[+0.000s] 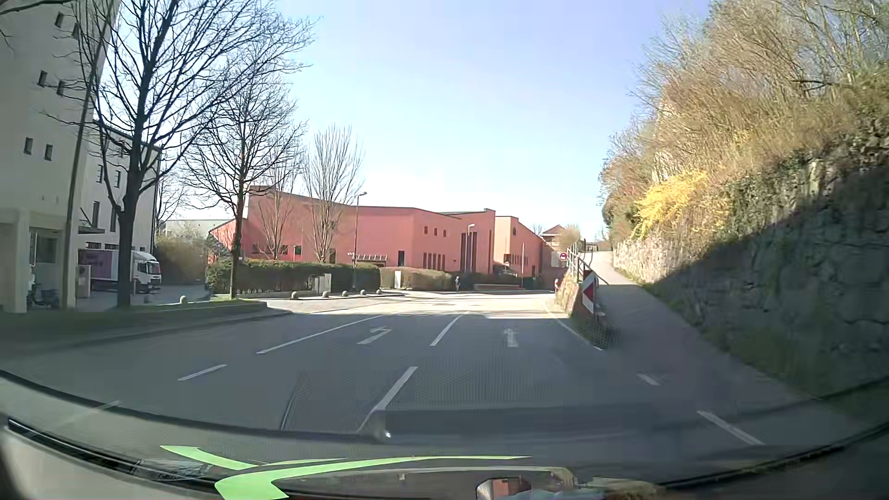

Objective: Follow the waypoints while adhering to traffic rules and regulations

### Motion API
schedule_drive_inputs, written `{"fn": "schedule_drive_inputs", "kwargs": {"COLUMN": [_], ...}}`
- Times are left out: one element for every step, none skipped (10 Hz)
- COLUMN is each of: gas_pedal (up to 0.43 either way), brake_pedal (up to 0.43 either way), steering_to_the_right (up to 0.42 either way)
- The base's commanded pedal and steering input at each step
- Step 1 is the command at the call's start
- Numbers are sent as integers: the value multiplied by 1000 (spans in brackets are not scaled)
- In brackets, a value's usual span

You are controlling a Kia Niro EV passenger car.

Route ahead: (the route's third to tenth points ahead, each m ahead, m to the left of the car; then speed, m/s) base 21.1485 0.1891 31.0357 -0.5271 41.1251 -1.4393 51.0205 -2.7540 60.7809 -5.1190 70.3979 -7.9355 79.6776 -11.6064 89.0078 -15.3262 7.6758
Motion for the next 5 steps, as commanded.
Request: {"fn": "schedule_drive_inputs", "kwargs": {"gas_pedal": [67, 67, 67, 67, 67], "brake_pedal": [0, 0, 0, 0, 0], "steering_to_the_right": [20, 21, 20, 21, 21]}}
